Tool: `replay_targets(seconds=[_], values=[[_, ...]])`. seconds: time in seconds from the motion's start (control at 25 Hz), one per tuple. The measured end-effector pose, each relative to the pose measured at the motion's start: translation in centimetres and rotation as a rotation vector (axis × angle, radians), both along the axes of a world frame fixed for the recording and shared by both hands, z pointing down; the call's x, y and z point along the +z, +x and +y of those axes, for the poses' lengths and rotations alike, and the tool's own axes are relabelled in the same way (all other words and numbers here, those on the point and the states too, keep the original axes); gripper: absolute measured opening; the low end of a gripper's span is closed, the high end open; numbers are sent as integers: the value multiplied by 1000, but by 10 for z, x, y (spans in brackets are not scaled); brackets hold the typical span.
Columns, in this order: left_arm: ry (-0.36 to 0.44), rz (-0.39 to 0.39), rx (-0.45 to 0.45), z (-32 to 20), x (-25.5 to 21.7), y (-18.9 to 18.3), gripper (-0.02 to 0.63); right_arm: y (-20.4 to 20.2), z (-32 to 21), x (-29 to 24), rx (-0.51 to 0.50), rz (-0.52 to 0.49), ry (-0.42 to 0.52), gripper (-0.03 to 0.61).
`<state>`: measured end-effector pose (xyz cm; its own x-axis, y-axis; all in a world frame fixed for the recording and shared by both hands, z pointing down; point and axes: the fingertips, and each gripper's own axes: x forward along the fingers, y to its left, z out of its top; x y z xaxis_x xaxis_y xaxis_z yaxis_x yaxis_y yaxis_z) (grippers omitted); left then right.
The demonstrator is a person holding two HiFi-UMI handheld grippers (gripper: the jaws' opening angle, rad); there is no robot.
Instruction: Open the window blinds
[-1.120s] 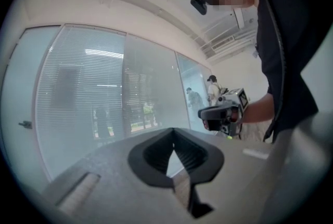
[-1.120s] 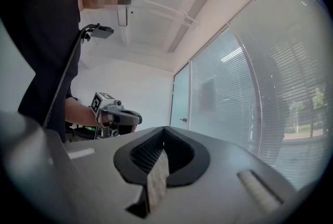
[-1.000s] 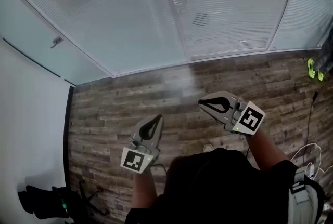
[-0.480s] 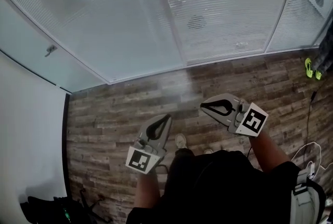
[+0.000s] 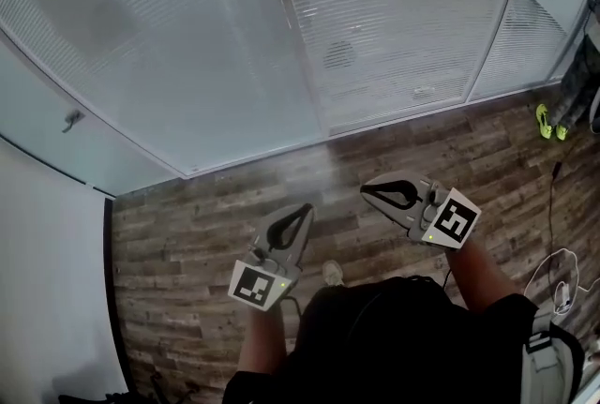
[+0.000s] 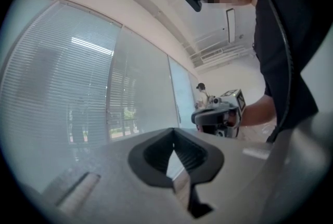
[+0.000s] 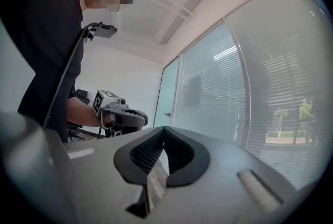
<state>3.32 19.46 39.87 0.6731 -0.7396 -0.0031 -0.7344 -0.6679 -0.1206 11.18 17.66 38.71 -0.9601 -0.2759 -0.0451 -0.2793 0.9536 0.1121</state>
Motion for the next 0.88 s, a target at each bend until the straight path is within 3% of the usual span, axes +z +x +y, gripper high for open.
replay_targets(seconds=[0.48,0.88], values=[[-6,25,60,-50,1,-86,5,-92,-48,1,76,11,0,6],[10,55,70,-72,3,-129,5,-134,-71,1,97,34,15,6]])
